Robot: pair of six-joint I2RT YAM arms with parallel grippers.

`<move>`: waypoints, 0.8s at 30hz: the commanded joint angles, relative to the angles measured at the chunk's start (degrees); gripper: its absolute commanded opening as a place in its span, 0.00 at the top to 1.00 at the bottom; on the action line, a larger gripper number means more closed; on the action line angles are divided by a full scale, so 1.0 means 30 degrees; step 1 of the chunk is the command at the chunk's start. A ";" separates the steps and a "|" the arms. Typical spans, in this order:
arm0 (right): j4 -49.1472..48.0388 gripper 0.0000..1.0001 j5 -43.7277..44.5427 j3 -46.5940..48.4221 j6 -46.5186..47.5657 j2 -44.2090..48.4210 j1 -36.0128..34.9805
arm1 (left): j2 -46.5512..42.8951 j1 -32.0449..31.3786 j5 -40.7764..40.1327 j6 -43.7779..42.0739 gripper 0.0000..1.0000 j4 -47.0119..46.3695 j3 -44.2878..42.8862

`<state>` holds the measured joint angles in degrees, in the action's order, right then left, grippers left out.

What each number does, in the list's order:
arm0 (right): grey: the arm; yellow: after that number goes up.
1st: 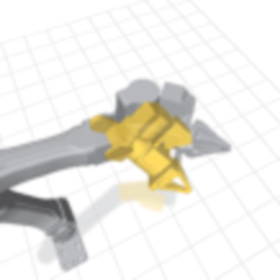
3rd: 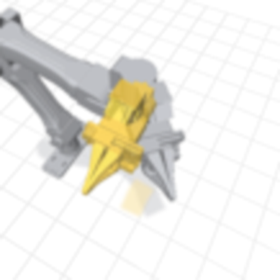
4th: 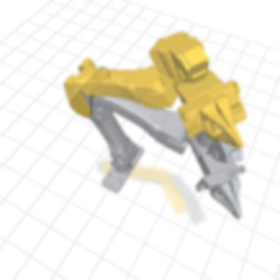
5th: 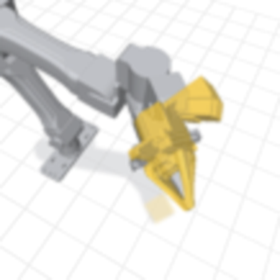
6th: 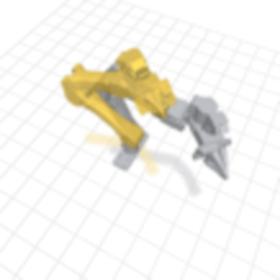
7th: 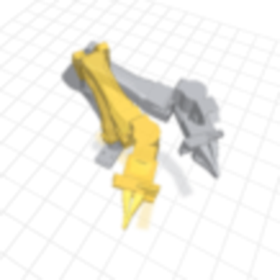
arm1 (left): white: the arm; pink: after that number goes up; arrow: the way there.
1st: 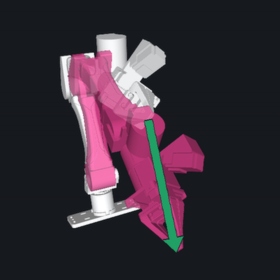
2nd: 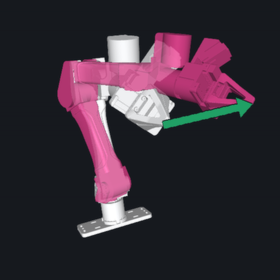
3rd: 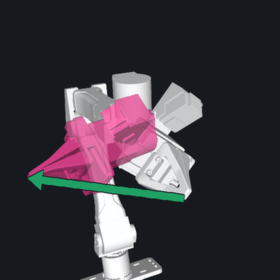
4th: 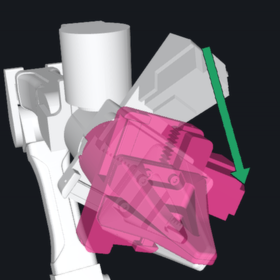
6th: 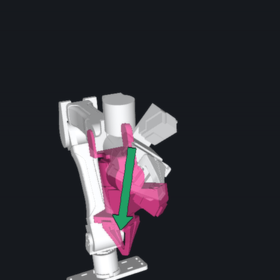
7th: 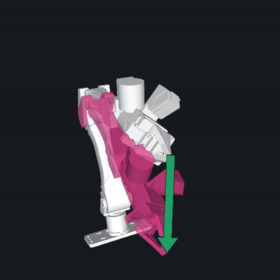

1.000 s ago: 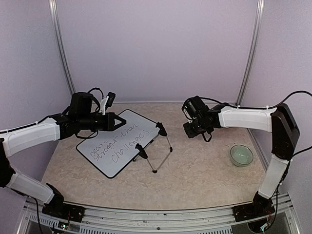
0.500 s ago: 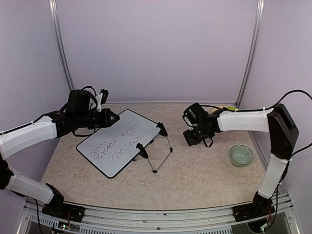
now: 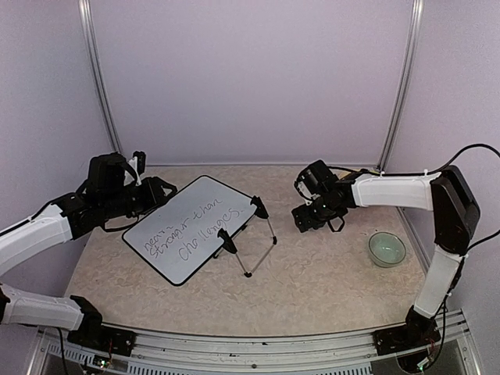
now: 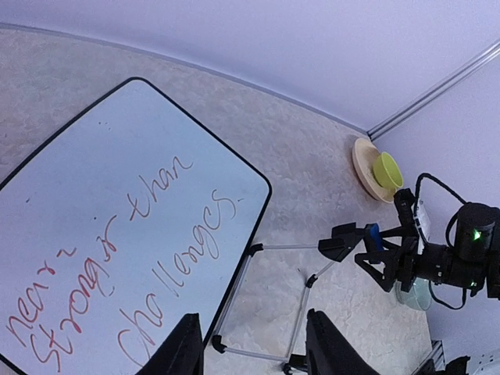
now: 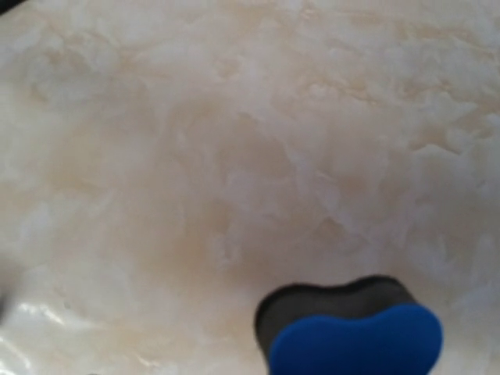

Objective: Erase the whiteboard

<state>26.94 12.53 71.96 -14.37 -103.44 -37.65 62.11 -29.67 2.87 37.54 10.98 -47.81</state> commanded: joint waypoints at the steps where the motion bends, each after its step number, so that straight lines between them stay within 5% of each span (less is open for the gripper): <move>1: -0.0657 0.20 -0.1491 -0.0321 -0.0181 0.1055 0.0643 | -0.0856 0.0109 -0.0885 0.1205 0.53 -0.0408 0.0731; 10: -0.1184 0.29 -0.2176 -0.0554 -0.0143 0.2944 0.0655 | -0.1201 0.0388 -0.1518 0.1686 0.48 -0.0440 0.1442; 15: -0.0868 0.42 -0.2422 -0.0501 0.0064 0.4427 0.0569 | 0.0071 0.0173 0.0013 0.1462 0.54 -0.1152 0.0872; 24: -0.0176 0.61 -0.2496 -0.0700 0.0149 0.7495 0.0000 | 0.2687 -0.3643 -0.0554 0.1562 0.64 -0.1969 0.0173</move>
<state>25.08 5.37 70.22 -14.37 -84.36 -36.42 67.75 -36.60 1.50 42.04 7.62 -44.75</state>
